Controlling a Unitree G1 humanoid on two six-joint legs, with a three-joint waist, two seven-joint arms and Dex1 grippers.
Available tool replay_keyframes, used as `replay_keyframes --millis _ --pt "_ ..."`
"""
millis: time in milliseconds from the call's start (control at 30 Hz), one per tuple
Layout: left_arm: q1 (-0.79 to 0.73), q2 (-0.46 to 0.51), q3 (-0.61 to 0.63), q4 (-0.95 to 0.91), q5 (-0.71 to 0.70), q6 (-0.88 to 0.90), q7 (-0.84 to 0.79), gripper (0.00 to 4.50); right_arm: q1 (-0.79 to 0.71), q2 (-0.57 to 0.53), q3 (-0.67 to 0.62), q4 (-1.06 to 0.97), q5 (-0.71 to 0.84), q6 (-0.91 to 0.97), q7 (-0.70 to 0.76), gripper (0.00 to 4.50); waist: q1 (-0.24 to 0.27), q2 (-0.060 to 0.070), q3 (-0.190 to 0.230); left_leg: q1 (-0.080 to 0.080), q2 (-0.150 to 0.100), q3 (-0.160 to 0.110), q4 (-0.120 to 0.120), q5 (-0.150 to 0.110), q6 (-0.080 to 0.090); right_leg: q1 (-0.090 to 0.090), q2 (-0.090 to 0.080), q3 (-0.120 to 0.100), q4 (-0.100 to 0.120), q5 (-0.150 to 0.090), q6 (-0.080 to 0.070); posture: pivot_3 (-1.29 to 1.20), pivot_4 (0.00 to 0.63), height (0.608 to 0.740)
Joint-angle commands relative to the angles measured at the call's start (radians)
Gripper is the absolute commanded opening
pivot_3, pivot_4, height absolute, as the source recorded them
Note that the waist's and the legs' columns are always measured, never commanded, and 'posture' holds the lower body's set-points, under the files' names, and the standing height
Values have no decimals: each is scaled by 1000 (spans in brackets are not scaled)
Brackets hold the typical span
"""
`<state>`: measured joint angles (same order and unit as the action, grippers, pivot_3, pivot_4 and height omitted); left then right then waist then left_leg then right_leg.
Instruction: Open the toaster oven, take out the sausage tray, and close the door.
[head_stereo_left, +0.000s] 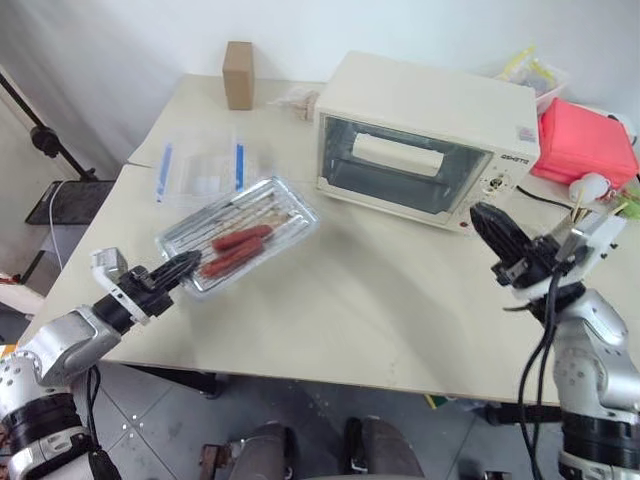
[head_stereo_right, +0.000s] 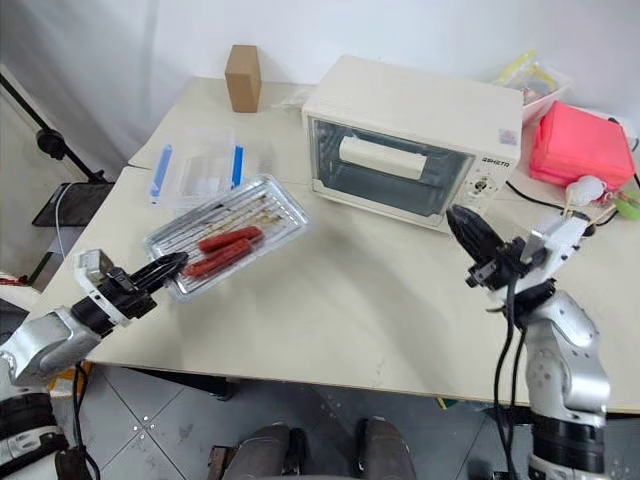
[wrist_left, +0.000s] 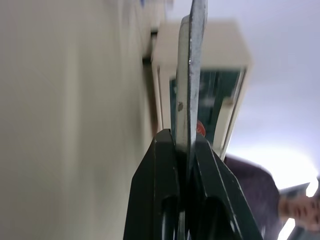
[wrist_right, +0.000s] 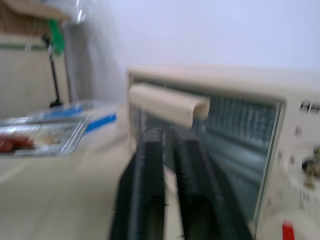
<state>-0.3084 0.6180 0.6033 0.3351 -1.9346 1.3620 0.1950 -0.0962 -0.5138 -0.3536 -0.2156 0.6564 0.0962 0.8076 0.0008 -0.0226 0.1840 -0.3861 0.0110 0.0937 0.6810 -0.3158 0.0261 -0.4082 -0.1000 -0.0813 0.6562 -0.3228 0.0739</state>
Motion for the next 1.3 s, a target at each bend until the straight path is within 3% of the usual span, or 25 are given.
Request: replay_keyframes --millis 33,333,700,1000,1067,1300 --pt "-92 65 -143 40 35 97 -119 0 173 -80 -42 -81 -46 -73 145 1608 13 0 0 0 -1 -1 0 0 0 0 0 1 -1 0 0 0 150 740" --pt "-312 55 -402 129 407 210 -461 0 389 -128 -102 -171 -40 -108 231 4458 -3 0 0 2 0 3 0 1 -1 0 5 7 -3 0 0 0 150 740" --pt "-586 -159 -693 332 908 70 -826 0 610 -133 -199 -310 -5 -53 222 4458 23 0 0 0 0 4 0 1 -1 0 5 7 -8 0 0 0 150 740" --pt "-672 -261 -702 465 1135 19 -935 0 686 -105 -231 -386 5 -38 175 4458 29 2 -1 1 -1 3 0 0 0 3 3 7 -9 0 1 0 150 740" --pt "-678 -262 -691 459 1160 26 -954 607 692 -100 -231 -395 3 -35 168 4500 28 2 -1 1 -1 2 0 0 0 3 3 7 -9 0 1 0 150 740" --pt "-604 -108 -735 287 1210 5 -1118 2629 636 -113 -197 -376 -9 -19 158 4500 10 2 -1 1 1 3 -1 0 0 0 4 7 -8 0 0 0 150 740"
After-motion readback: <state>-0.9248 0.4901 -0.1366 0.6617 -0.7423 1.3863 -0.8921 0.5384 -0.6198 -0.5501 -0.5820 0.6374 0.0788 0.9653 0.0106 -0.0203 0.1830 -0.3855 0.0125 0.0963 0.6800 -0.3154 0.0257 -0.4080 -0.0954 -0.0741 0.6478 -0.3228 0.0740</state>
